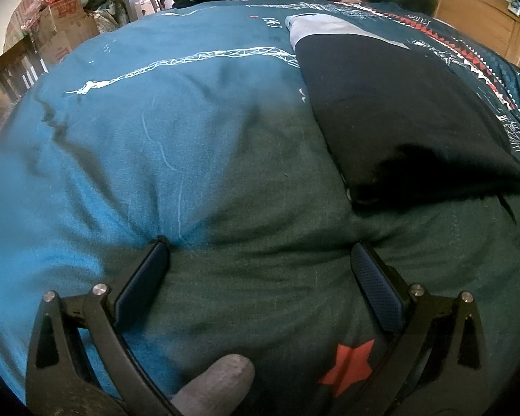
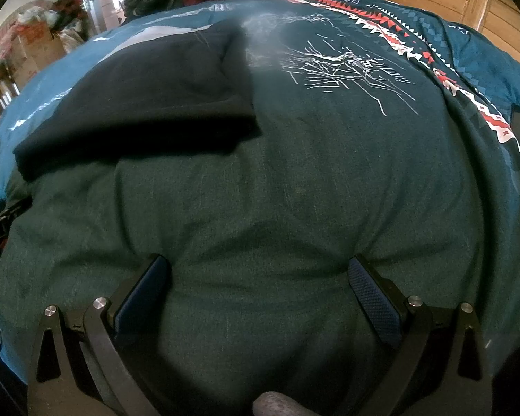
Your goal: Fold large clothes
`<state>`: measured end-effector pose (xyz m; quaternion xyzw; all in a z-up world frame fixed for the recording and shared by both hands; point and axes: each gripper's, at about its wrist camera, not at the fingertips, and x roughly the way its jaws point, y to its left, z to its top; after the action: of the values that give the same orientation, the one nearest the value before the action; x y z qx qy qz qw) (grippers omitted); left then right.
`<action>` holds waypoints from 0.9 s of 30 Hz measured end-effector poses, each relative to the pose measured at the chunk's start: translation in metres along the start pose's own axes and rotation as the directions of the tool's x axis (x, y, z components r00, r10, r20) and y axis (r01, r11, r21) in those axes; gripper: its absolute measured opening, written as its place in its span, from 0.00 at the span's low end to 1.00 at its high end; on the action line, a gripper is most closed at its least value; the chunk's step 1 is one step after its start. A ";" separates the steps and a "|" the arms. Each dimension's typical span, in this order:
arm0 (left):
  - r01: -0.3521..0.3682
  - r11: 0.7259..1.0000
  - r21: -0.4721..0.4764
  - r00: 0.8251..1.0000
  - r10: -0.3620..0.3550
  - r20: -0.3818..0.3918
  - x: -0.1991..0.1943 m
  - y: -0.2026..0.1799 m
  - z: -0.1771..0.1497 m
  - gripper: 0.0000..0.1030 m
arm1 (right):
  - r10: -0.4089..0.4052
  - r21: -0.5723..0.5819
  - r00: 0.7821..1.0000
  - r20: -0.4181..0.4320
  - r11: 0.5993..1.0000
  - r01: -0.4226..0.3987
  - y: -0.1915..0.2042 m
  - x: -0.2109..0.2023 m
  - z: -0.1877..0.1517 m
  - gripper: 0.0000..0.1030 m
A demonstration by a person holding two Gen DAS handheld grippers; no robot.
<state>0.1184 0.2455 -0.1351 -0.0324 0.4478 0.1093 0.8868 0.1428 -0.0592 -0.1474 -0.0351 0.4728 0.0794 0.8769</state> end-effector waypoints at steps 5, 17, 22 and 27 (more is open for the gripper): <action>0.000 1.000 0.000 1.000 0.000 0.001 0.000 0.000 -0.001 1.00 | 0.001 0.002 1.000 0.001 1.000 -0.001 -0.001 0.000 0.000 1.00; 0.158 0.977 -0.143 0.986 -0.164 -0.025 -0.035 0.035 0.048 1.00 | 0.111 0.087 0.980 -0.163 0.991 -0.098 -0.011 -0.010 0.037 1.00; 0.155 0.971 -0.179 0.978 -0.176 -0.109 -0.041 0.039 0.088 1.00 | 0.420 0.375 0.876 -0.235 0.871 -0.317 -0.051 -0.001 0.070 1.00; 0.119 0.982 -0.144 0.988 -0.131 -0.080 -0.046 0.033 0.085 1.00 | 0.361 0.357 0.901 -0.241 0.896 -0.263 -0.059 -0.007 0.083 1.00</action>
<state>0.1516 0.2828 -0.0459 -0.1270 0.4752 0.0826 0.8667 0.2176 -0.1064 -0.0971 0.1711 0.6067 0.1377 0.7640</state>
